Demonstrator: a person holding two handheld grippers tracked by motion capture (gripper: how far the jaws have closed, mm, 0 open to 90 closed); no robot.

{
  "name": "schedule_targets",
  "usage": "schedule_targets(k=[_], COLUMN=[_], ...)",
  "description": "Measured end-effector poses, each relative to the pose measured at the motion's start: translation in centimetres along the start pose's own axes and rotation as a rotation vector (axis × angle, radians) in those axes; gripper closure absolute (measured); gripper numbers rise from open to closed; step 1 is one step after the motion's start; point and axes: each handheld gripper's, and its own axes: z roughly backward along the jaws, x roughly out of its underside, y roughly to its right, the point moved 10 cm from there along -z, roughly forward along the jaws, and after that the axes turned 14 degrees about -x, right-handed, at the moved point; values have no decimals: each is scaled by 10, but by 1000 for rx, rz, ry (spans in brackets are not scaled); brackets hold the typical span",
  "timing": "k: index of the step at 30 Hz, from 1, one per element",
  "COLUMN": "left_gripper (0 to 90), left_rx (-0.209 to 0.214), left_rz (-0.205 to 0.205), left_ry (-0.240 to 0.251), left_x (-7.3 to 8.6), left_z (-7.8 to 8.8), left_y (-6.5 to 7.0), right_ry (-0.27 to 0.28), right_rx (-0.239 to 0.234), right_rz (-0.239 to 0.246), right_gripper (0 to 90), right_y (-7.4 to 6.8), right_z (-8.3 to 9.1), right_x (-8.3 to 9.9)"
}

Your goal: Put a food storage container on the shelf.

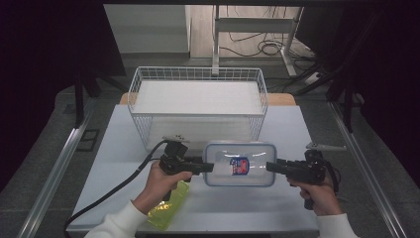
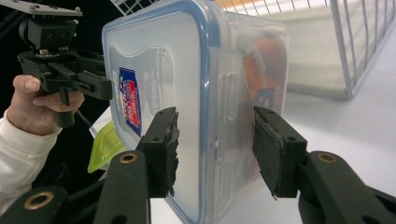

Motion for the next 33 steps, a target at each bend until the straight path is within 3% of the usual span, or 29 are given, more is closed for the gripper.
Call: schedule_targets(k=[3, 8, 14, 26, 33], left_gripper=[501, 501, 501, 501, 501], left_rx=[-1, -29, -37, -68, -77], left_rz=[2, -30, -40, -38, -41], left_ry=[18, 63, 82, 149, 173], left_x=[-5, -23, -38, -71, -96], left_z=[7, 30, 46, 83, 102], left_y=[-1, -2, -7, -31, -47], right_ry=[2, 15, 15, 21, 24], right_rx=[0, -10, -6, -23, -26], right_rz=[15, 52, 95, 147, 188], right_gripper=[519, 518, 518, 518, 517], right_y=[-6, -19, -34, -51, -62], right_z=[-2, -7, -13, -40, -57], right_x=[-9, -28, -53, -100, -140])
